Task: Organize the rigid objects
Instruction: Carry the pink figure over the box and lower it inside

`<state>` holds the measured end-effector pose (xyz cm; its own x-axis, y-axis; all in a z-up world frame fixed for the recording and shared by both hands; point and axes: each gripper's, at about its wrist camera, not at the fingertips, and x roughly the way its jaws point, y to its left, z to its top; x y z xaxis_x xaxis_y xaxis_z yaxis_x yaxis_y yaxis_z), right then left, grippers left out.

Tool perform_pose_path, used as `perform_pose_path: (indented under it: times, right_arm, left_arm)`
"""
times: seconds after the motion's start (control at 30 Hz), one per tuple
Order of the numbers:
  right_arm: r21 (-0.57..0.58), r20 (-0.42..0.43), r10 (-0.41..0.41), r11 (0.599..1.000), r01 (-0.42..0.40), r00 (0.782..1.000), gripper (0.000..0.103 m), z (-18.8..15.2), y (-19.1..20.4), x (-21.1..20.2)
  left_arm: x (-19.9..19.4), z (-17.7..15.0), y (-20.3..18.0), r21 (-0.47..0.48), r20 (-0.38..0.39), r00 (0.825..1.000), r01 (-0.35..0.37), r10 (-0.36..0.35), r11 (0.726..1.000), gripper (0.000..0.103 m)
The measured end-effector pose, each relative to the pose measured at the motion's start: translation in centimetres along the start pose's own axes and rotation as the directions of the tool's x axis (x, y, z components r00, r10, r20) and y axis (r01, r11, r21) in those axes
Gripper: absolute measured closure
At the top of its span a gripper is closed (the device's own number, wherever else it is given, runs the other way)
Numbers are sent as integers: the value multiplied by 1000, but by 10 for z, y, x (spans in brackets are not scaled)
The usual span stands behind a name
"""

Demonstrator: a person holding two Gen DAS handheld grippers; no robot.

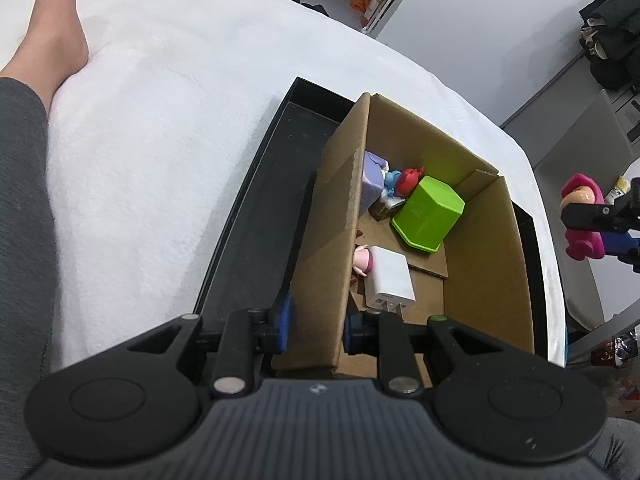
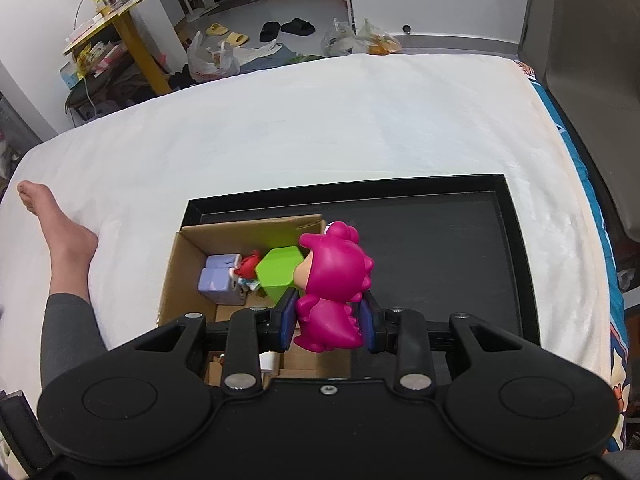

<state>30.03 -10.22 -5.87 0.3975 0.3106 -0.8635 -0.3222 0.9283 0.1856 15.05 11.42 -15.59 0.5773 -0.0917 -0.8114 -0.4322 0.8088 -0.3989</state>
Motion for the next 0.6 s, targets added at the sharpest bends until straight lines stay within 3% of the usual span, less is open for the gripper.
perform_pose_path:
  times: [0.6]
  right_arm:
    - [-78, -28, -13, 997, 11, 1000, 71, -17, 48, 26]
  left_arm:
    - [-3, 2, 7, -16, -3, 1000, 16, -16, 1000, 80]
